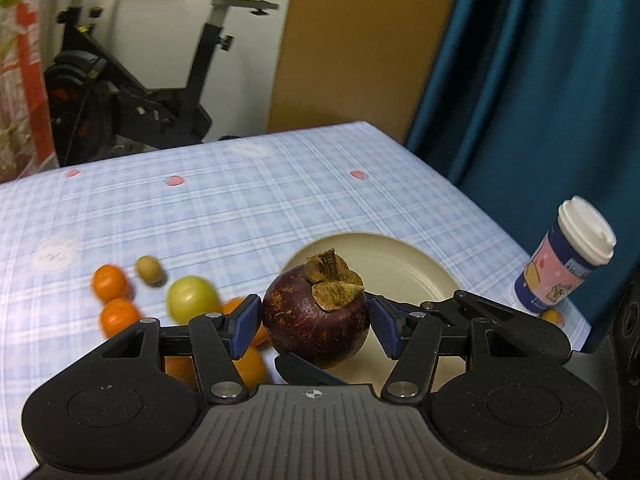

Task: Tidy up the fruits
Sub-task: 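Carry the mangosteen in the left tool over the beige plate, then lower the mangosteen onto the plate and open the left tool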

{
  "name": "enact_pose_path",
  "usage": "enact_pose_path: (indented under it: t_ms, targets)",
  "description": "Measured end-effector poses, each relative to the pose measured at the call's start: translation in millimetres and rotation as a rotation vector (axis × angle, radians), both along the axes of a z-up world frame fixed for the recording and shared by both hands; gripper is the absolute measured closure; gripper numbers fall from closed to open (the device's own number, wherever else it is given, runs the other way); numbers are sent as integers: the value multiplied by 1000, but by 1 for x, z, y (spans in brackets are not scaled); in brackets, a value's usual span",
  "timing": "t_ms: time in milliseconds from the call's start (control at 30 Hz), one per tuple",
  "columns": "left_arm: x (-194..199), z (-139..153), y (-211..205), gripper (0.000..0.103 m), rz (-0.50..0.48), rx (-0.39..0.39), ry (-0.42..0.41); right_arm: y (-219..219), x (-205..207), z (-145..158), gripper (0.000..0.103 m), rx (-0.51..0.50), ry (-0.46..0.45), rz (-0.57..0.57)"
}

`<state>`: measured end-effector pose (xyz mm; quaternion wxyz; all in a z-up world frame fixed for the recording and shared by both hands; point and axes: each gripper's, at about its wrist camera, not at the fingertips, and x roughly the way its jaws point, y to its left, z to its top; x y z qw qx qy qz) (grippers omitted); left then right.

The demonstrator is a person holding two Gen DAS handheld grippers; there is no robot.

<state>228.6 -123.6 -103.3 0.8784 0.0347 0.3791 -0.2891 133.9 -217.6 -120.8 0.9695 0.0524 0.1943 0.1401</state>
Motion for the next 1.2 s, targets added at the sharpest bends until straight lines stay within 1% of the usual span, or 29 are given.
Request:
enact_pose_path:
  t_ms: [67,167,267,367,400,500,667,800,867,1067,1200]
  targets:
    - [2,-4,-10,40,-16,25,-2,-12,2,-4,42,24,6,-19]
    - [11,-14,-26,40,-29,50,13,-24,3,-10,42,19,-4,-36]
    - [20,-23,-35,40,-38,74,28,-35,7,-18,42,46,6,-48]
    - [29,-30,-41,40,-34,89,49,-40,11,-24,42,38,13,-58]
    - [32,-32,-43,40,-35,97,51,-43,13,-26,42,49,17,-60]
    - [34,-35,-49,40,-40,114,50,-49,17,-31,42,81,40,-68]
    - [38,-39,-51,40,-27,155,26,-51,26,-31,42,89,64,-71]
    - [49,-42,-49,40,-13,155,65,-49,34,-30,43,78,57,-66]
    - [50,-43,-48,40,-18,153,59,-45,32,-31,44,63,61,-76]
    - [47,-45,-48,40,-17,154,50,-46,32,-31,43,70,65,-78]
    - [41,-37,-42,40,-6,134,27,-46,32,-29,41,73,58,-80]
